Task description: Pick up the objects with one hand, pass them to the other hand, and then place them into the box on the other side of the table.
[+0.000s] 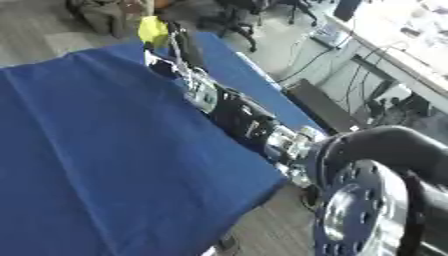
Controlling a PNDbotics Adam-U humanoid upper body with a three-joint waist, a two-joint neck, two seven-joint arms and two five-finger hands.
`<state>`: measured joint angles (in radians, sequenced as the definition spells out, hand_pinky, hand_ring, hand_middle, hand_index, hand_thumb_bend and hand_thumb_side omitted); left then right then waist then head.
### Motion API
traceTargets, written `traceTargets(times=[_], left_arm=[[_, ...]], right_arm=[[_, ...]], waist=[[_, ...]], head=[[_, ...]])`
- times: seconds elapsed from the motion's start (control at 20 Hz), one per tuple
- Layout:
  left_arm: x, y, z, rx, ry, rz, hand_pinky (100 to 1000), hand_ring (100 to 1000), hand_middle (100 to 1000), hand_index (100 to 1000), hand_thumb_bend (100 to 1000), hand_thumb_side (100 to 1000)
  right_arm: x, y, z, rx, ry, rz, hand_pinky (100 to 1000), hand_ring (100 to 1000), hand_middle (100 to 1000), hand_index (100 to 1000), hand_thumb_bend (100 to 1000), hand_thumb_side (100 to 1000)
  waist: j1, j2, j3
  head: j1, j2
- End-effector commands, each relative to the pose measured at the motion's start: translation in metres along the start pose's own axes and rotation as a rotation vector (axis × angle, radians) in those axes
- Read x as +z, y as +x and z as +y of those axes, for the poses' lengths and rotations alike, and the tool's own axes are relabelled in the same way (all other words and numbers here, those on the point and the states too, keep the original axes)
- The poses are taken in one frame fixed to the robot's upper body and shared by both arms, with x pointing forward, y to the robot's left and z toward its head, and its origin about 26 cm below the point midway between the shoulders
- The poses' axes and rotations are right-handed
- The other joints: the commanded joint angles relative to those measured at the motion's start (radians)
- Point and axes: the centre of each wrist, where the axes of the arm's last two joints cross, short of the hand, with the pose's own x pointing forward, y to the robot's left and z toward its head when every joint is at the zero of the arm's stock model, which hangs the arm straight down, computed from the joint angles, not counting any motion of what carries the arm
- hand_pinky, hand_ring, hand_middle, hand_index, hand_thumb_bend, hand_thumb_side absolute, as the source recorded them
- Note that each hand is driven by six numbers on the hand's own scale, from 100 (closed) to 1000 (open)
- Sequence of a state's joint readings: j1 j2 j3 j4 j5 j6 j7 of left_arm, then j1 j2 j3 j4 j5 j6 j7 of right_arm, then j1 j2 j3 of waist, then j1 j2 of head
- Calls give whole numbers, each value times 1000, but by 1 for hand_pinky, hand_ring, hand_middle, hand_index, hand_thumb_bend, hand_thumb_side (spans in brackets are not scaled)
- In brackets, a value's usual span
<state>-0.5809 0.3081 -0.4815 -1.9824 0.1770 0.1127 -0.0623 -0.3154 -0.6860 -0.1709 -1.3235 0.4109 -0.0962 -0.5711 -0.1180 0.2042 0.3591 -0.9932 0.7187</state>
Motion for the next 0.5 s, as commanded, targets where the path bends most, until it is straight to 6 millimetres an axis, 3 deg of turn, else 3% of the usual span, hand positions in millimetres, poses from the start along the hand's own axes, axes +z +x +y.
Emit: traceTargets(times=[0.05,0.25,0.3,0.5], left_arm=[[5,1,1,13,44,32,816,612,623,810,970,639],[16,-9,-4,61,105,138,816,614,627,812,972,644],[18,-12,-6,74,111,161,816,615,628,813,973,644],[21,-26,-19,124,110,225,818,621,640,819,982,639]], right_arm=[[-7,66,-4,-132,9,-232,502,384,299,358,100,290],[21,164,-9,-404,46,-501,527,402,323,379,100,130],[28,183,-9,-470,63,-556,529,403,324,380,100,130],[47,218,4,-658,146,-694,542,411,334,393,100,100]], waist=[[14,-34,-24],[32,-70,-83],[36,-78,-94],[47,-105,-124]], head=[[167,-7],[408,22],[454,34],[579,50]])
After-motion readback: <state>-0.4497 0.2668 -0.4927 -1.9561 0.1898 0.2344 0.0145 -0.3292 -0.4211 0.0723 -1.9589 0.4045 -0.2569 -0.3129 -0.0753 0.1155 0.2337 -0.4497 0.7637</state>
